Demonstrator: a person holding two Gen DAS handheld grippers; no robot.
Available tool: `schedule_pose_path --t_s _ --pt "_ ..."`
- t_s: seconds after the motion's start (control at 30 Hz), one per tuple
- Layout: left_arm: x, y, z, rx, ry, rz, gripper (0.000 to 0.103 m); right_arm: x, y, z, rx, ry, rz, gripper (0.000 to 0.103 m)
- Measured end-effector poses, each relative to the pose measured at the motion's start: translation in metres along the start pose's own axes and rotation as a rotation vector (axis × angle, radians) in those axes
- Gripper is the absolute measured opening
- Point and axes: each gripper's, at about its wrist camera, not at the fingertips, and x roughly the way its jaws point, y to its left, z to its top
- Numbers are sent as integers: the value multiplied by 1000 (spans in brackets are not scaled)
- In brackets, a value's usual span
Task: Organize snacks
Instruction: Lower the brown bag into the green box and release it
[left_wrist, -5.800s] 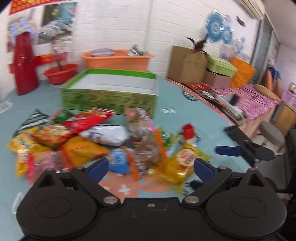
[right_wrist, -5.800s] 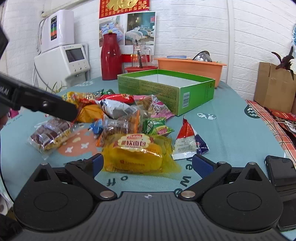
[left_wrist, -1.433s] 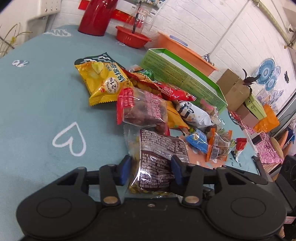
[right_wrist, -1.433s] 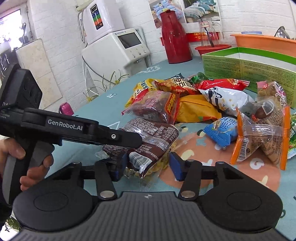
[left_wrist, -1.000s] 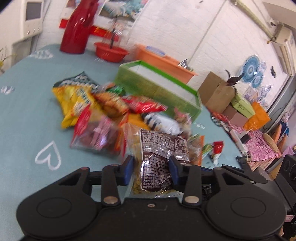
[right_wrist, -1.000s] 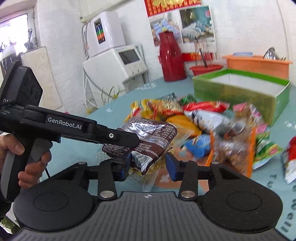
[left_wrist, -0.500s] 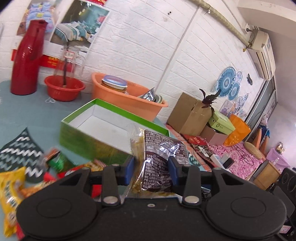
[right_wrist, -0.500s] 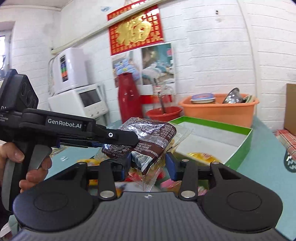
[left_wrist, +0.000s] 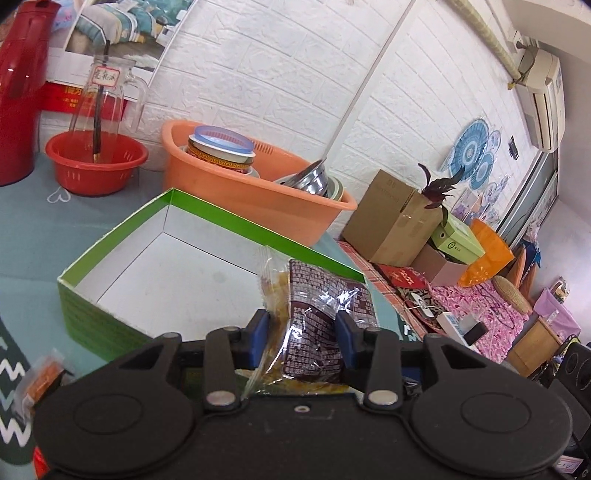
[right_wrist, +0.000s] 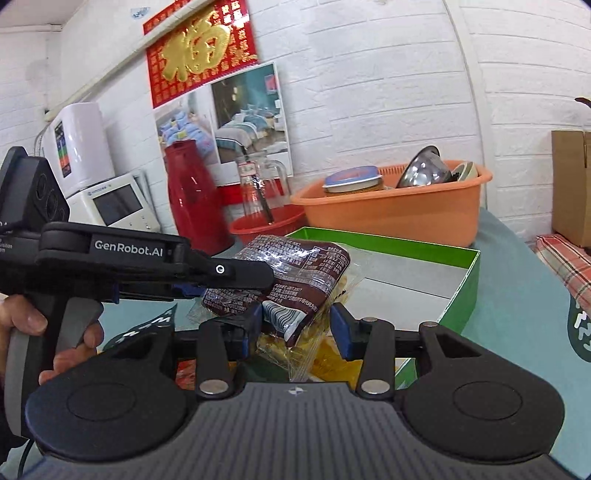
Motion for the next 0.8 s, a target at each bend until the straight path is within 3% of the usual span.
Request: schedule_pose_path --t_s 0.07,0.13,0.17,0.2,0.23,0.5,0.8 --pt "8 4 3 -1 5 6 61 7 -4 1 8 4 -7 71" --pt "12 7 3 -9 11 21 80 13 -7 0 7 13 -23 81" --pt "13 8 3 -16 10 37 103 18 -6 0 -7 24 -44 83" --pt "12 8 1 -20 0 53 103 19 -4 -1 -30 30 -68 99" --pt "9 8 -1 -22 -17 63 103 19 -2 -3 -51 30 -82 103" --pt "-27 -5 -2 -1 -53 86 103 -12 14 -1 -128 -37 -89 103" --pt "-102 -30 -22 6 -74 129 103 -81 54 -2 -159 -95 -34 103"
